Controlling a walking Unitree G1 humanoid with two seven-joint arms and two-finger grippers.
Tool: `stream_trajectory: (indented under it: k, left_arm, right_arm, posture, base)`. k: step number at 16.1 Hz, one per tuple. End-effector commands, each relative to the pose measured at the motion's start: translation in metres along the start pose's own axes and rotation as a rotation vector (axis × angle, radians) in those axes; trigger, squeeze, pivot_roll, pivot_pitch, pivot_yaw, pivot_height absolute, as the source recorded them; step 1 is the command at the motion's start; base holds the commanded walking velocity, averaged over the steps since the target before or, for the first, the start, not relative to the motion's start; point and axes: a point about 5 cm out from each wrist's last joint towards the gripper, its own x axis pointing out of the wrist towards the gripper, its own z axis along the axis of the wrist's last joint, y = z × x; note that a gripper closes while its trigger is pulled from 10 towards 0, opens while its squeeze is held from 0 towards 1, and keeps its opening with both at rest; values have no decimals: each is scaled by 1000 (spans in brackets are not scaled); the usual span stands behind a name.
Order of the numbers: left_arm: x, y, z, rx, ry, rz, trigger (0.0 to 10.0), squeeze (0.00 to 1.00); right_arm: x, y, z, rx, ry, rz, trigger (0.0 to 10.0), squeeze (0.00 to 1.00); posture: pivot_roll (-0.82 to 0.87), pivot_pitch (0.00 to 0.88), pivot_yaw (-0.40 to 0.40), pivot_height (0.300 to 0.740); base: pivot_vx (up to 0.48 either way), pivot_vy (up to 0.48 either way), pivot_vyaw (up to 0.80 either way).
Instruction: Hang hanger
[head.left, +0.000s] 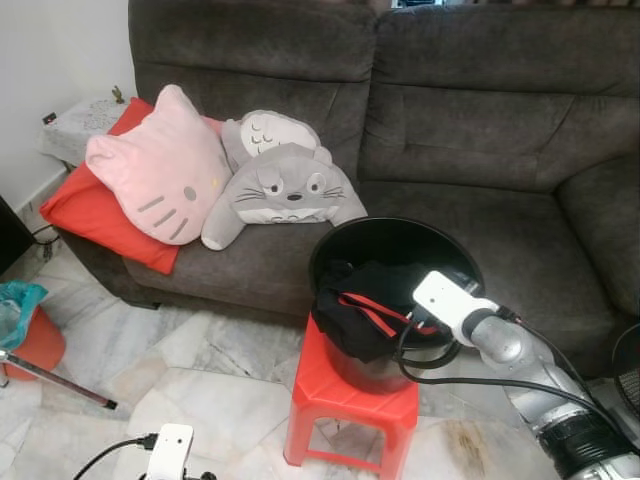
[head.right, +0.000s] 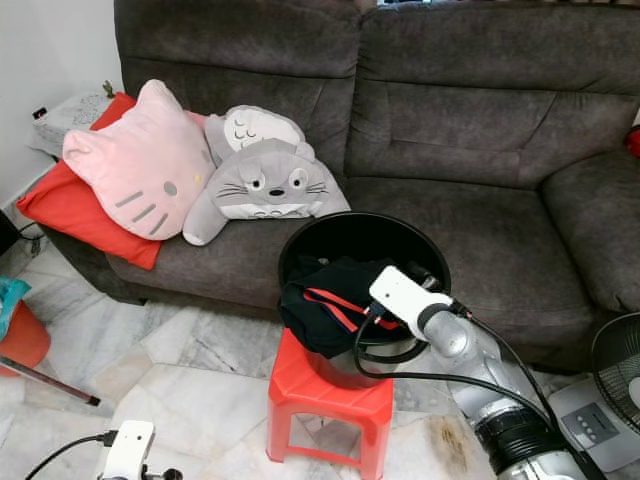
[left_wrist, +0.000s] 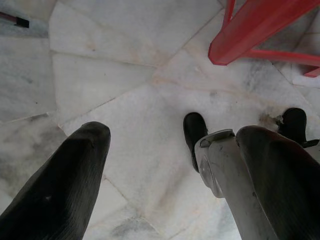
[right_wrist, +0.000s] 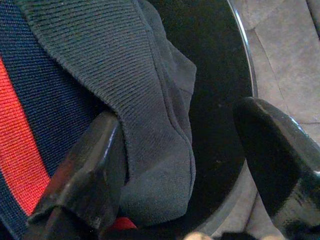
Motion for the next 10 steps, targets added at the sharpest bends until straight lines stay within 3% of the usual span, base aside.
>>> stream_trajectory:
  k: [1,6,10]
  left_arm:
    - [0,1,-2,22,9,-2,10000,0]
    - [0,1,-2,21,7,0,10000,0]
    - [0,1,-2,23,9,-6,10000,0]
  right_arm:
    - [3,-7,8,-10,-25,-32,10000,0]
    - [6,-15,20,-17,-85,-83,10000,0]
    - [9,-3,1,-16,40,1,10000,0]
  posture:
    - [18,0,21,732]
    - [18,0,20,732]
    - [19,0,21,732]
  base:
    - [0,0,0]
    - [0,0,0]
    - [0,0,0]
